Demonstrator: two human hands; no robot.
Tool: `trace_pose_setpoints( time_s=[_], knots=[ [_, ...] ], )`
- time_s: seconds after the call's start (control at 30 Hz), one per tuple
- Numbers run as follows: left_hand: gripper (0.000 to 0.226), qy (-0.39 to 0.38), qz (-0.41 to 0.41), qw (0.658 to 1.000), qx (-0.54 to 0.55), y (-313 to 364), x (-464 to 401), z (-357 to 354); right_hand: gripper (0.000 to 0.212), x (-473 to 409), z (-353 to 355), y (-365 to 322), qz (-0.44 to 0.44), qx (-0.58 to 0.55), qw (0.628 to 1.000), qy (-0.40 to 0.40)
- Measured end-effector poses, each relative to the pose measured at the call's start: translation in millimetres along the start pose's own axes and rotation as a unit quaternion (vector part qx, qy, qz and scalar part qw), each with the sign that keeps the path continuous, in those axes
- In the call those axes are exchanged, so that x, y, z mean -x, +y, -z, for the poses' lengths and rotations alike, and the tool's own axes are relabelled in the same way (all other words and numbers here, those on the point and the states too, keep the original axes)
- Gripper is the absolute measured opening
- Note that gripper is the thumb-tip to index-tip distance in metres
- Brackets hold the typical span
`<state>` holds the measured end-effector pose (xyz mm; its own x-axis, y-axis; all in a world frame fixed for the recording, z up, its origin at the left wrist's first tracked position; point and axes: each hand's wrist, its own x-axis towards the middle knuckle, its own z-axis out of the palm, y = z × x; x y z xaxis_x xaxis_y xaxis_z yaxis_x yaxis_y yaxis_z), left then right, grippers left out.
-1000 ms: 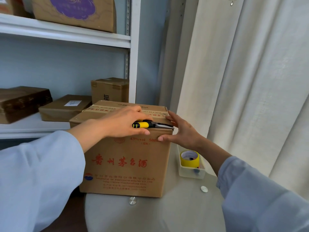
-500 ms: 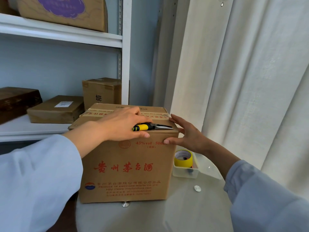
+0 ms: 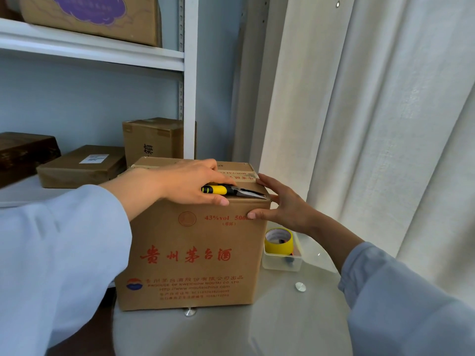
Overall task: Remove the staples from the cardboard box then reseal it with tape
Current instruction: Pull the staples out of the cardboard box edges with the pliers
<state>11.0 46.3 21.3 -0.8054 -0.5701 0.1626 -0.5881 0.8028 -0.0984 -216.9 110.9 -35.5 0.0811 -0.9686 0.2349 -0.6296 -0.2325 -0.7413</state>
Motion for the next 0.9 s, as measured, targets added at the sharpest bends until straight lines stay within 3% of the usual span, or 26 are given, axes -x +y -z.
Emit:
trace_pose_setpoints(
  time_s=[0.9],
  knots=[
    [0.053,0.056,0.076,0.995,-0.019,32,15,-3,0.103,-2,-3,3,-0.007,-0.002,1.0,0.004]
  ],
)
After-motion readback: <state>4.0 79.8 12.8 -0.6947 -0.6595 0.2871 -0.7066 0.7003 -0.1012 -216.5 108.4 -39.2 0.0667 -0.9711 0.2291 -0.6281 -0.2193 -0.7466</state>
